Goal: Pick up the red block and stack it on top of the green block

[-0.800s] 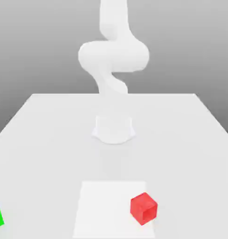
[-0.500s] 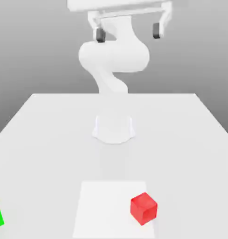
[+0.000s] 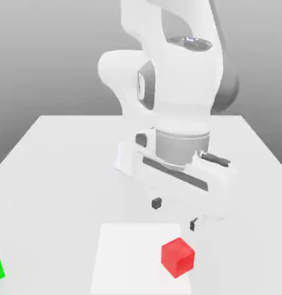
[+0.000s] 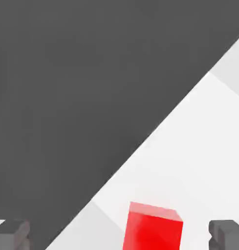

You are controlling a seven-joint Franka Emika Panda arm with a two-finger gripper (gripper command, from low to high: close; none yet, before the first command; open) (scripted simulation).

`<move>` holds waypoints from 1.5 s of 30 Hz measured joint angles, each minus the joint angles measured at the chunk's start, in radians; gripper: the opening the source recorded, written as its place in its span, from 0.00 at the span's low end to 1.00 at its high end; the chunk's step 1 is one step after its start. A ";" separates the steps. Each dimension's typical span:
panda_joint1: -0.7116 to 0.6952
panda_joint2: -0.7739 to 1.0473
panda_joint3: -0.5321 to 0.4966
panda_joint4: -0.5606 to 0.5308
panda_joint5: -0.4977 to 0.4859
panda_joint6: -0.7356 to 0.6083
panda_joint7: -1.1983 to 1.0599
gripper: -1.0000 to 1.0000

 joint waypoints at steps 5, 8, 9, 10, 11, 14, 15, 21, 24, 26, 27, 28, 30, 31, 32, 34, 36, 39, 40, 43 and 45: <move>0.055 0.173 -0.063 -0.002 -0.081 0.117 0.141 0.50; 0.107 0.264 -0.127 0.013 -0.141 0.191 0.188 0.00; 0.107 0.264 -0.127 0.013 -0.141 0.191 0.188 0.00; 0.107 0.264 -0.127 0.013 -0.141 0.192 0.188 0.00; 0.107 0.264 -0.127 0.013 -0.141 0.192 0.188 0.00; 0.113 0.274 -0.134 0.015 -0.148 0.202 0.193 0.00; 0.107 0.261 -0.126 0.012 -0.138 0.191 0.187 0.00; 0.047 0.087 -0.059 -0.008 0.006 0.043 0.061 0.00; -0.022 0.092 -0.093 0.039 0.036 -0.001 -0.050 0.00; -0.079 0.107 -0.119 0.078 0.047 -0.027 -0.126 0.00; -0.106 0.115 -0.134 0.098 0.053 -0.039 -0.166 0.00; -0.133 0.123 -0.150 0.117 0.059 -0.051 -0.206 0.00; -0.188 0.139 -0.179 0.157 0.070 -0.075 -0.284 0.00; -0.215 0.147 -0.194 0.177 0.075 -0.086 -0.323 0.00; -0.244 0.155 -0.207 0.197 0.078 -0.098 -0.360 0.00; -0.299 0.170 -0.236 0.236 0.088 -0.122 -0.438 0.00; -0.354 0.185 -0.264 0.276 0.095 -0.145 -0.515 0.00; -0.435 0.205 -0.307 0.335 0.107 -0.179 -0.630 0.00; -0.448 0.226 -0.313 0.345 0.109 -0.167 -0.648 0.00; -0.460 0.322 -0.319 0.358 0.110 -0.084 -0.665 0.00; -0.461 0.344 -0.320 0.360 0.110 -0.063 -0.666 1.00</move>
